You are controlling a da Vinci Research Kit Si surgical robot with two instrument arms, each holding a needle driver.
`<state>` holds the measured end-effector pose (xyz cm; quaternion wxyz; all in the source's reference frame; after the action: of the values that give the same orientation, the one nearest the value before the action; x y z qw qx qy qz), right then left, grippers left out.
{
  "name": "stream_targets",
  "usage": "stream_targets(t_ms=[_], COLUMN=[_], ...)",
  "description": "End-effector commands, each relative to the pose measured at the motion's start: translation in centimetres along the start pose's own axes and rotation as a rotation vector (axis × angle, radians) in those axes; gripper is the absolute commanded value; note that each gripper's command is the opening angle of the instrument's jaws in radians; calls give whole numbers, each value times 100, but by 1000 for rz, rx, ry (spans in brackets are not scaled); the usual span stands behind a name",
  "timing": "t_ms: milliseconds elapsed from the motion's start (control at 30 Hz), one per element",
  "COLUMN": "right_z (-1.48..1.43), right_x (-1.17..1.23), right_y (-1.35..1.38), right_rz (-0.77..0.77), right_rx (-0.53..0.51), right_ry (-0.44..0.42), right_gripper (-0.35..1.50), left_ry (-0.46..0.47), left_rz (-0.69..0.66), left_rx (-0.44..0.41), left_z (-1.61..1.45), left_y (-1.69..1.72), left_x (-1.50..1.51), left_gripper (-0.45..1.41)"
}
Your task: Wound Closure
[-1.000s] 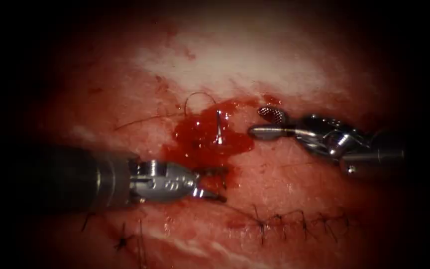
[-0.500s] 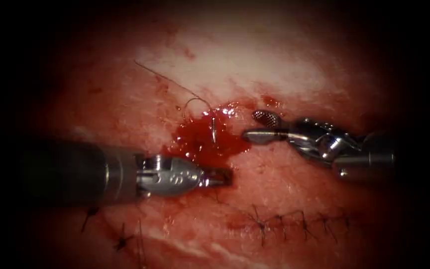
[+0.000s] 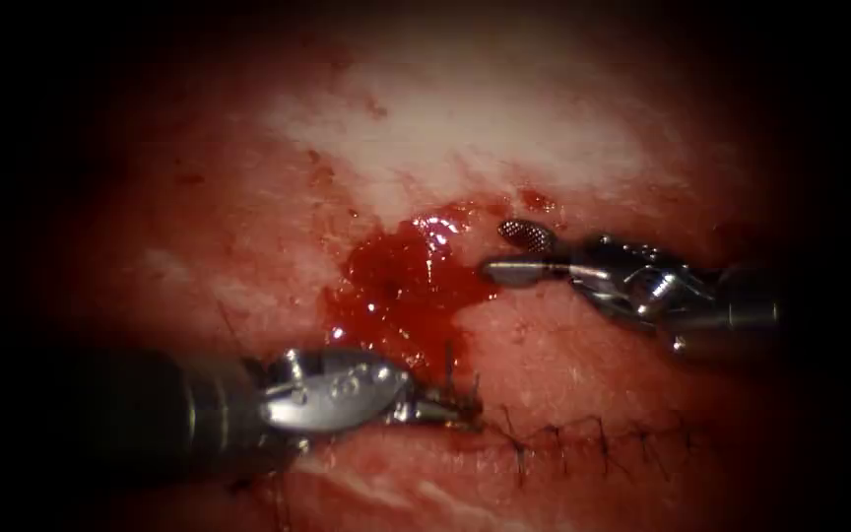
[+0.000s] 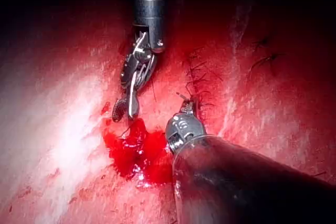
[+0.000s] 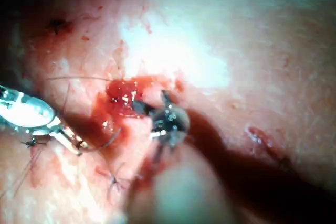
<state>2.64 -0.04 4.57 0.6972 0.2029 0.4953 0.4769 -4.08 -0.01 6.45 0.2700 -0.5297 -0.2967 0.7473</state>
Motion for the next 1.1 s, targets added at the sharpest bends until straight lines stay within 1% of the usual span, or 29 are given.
stream_targets(t_ms=[33,133,167,200,233,267,333,367,400,433,467,500,533,567,600,633,733,767,800,867,933,967,1100], right_z=[7,7,7,6,6,6,6,6,6,5,5,3,3,3,2,1,1,2,2,4,7,12,20], right_x=[-8,-8,-8,-8,-8,-9,-9,-9,-10,-11,-11,-11,-9,-9,-8,-6,-1,-1,-1,-2,-5,-7,-11], right_y=[-2,-2,-2,-2,-2,-2,-2,-2,-3,-5,-5,-14,-18,-18,-20,-23,-32,-35,-35,-40,-46,-51,-57], right_rz=[1,1,0,0,0,0,0,0,0,-2,-2,-30,-66,-66,-108,-132,-209,-233,-233,-257,-277,-299,-306], right_rx=[3,6,6,6,6,7,13,13,30,91,91,119,134,134,154,173,208,216,216,219,219,221,222], right_ry=[-2,-3,-3,-3,-3,-3,-6,-6,-14,-47,-47,-97,-113,-113,-119,-126,-135,-136,-136,-144,-167,-193,-198], right_gripper=[114,114,114,114,114,114,114,114,109,84,84,89,104,104,109,109,104,99,99,91,88,88,88], left_ry=[-2,-10,-6,-10,-10,-21,-79,-79,-83,-88,-88,-96,-99,-99,-102,-104,-112,-114,-114,-117,-120,-123,-125], left_rz=[-1,1,33,134,134,165,318,318,334,383,383,433,445,445,457,461,481,484,484,488,495,496,506], left_rx=[0,-60,-53,-12,-12,13,125,125,141,159,159,189,197,197,202,210,229,232,232,241,248,255,257], left_z=[7,-1,-7,-19,-19,-23,-41,-41,-45,-52,-52,-62,-66,-66,-69,-73,-85,-87,-87,-90,-91,-92,-94], left_y=[-1,13,16,19,19,20,20,20,21,22,22,24,24,24,25,25,28,28,28,30,32,35,42], left_x=[-6,5,11,23,23,27,45,45,48,55,55,63,65,65,67,70,78,80,80,82,83,84,89], left_gripper=[-45,-45,-45,-45,-45,-45,-45,-45,-45,-45,-45,-45,-45,-45,-45,-45,-45,-45,-45,-45,-45,-45,-45])
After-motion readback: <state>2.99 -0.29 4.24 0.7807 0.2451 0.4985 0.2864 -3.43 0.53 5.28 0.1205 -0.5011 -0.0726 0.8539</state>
